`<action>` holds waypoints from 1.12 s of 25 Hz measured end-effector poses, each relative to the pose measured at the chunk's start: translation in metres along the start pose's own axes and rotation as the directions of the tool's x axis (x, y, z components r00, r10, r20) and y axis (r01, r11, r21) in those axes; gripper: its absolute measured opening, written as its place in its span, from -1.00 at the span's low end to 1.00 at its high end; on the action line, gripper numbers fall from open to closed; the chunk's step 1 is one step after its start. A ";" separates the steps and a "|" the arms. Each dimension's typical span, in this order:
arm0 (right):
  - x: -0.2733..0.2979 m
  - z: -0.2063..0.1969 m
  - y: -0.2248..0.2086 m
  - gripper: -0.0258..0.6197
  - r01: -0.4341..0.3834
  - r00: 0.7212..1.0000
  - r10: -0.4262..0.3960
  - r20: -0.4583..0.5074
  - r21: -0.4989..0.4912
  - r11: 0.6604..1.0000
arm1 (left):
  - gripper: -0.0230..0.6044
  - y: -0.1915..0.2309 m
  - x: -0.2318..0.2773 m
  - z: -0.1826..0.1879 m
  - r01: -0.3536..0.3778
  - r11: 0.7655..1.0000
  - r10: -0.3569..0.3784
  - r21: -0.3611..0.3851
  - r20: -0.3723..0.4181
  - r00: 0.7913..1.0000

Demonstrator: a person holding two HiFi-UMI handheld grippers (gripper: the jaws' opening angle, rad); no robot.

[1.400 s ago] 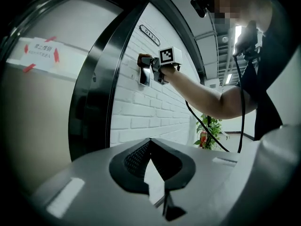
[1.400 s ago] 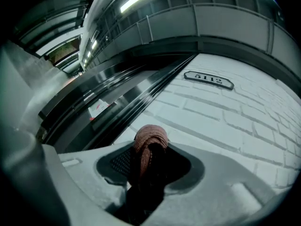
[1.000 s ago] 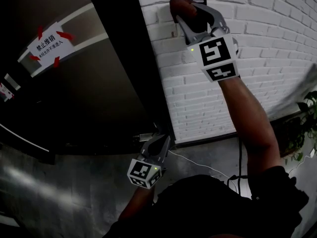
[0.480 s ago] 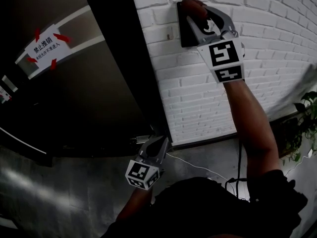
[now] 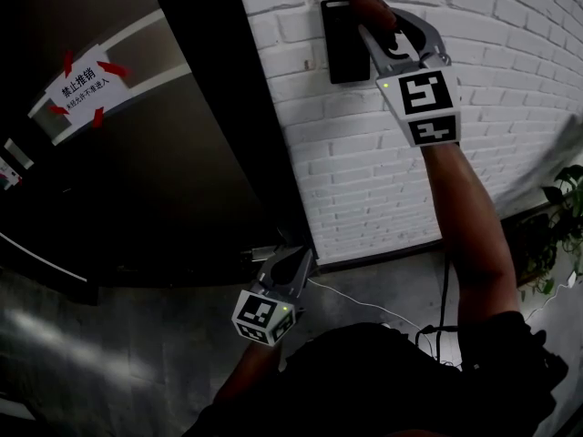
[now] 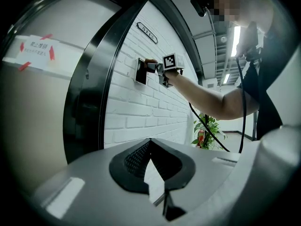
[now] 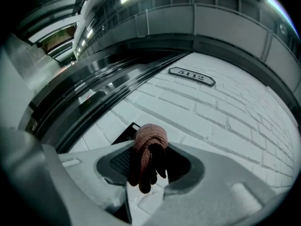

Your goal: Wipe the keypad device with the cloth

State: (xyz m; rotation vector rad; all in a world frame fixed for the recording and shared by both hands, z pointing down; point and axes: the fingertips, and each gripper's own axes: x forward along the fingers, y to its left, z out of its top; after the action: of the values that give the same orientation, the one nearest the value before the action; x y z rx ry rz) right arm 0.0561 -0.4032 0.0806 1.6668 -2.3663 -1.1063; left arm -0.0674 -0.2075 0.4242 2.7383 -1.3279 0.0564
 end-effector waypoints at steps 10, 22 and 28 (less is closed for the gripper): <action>-0.003 -0.026 -0.027 -0.47 0.050 0.997 -0.049 -0.067 0.016 0.999 | -0.87 -0.001 0.002 0.002 -0.002 1.000 0.002 0.017 0.002 1.000; -0.019 -0.025 -0.016 -0.47 0.042 0.998 -0.039 -0.044 0.051 0.998 | -0.87 -0.008 0.005 0.002 0.027 1.000 -0.027 -0.001 -0.010 1.000; -0.035 -0.014 0.039 -0.47 -0.039 0.999 0.038 0.013 0.089 0.995 | -0.87 -0.008 0.005 -0.001 0.028 1.000 -0.028 0.000 -0.015 0.999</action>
State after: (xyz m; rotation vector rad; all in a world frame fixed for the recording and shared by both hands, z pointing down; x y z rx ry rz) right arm 0.0457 -0.3749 0.1256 1.6386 -2.4784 -1.0207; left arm -0.0585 -0.2063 0.4246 2.7502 -1.2856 0.0752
